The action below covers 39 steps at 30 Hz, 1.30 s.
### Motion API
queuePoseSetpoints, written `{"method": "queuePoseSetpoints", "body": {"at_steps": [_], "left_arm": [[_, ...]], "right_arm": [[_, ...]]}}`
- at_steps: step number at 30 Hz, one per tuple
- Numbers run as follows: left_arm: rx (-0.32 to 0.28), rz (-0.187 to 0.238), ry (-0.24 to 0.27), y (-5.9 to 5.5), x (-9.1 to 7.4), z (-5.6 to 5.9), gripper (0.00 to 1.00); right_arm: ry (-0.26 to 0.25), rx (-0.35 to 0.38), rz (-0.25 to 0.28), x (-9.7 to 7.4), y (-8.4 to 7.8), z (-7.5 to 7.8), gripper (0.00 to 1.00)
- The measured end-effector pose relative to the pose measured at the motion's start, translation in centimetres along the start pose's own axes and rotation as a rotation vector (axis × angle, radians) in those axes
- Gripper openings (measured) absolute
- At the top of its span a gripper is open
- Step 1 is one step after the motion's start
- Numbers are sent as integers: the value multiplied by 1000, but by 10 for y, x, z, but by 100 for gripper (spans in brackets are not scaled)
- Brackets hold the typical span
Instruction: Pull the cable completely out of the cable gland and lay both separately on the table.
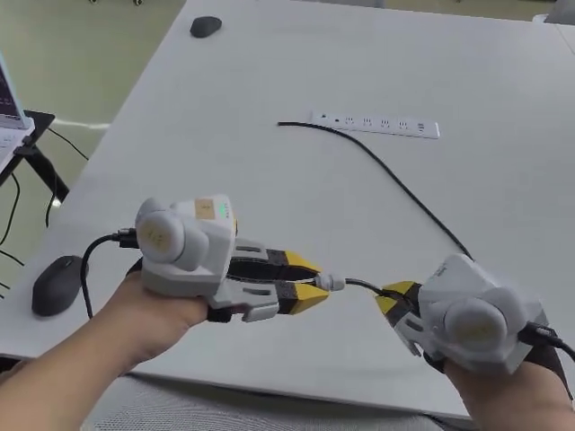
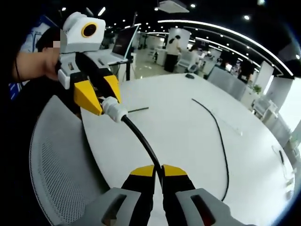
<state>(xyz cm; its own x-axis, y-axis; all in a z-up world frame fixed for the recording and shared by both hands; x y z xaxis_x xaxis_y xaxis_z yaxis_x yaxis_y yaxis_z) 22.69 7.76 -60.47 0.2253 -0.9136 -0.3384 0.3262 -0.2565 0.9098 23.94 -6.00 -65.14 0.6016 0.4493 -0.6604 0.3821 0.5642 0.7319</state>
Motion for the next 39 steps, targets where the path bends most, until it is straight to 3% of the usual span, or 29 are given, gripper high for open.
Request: {"method": "queuePoseSetpoints", "body": {"at_steps": [4,11,13,15,34,37,39], "left_arm": [[3,1,1,0,0,1,15],[-1,1,4,-1,0,2,15],[0,0,6,-2,1,2,15],[-4,4,13,-2,1,1,15],[-23,-4,30,-1,-3,-6,15],[-30,-10,32,-2,-3,-7,15],[-30,-15,33,-3,-4,-7,15]], "right_arm": [[-5,92,-24,3,-13,6,0],[-16,170,-76,12,-32,10,0],[-13,179,-71,12,-32,9,0],[-20,138,-66,11,-30,8,0],[1,49,-8,-4,-24,11,4],[17,78,16,-10,-15,11,8],[27,47,32,-16,-4,10,12]]}}
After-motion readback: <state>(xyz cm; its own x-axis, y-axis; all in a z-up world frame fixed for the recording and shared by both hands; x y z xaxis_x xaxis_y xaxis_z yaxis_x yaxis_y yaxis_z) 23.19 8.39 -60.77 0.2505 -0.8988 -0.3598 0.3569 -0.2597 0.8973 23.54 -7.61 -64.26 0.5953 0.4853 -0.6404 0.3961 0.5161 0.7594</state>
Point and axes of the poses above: the centre of the closed fingertips' face, and the gripper's own axes: x roughly forward along the fingers, z roughly to its right, y roughly out of its top, the point moved 5 cm from there along -x, roughly backward along the fingers, and after that the axes turned 5 degrees about -y, right-handed, at the moved point
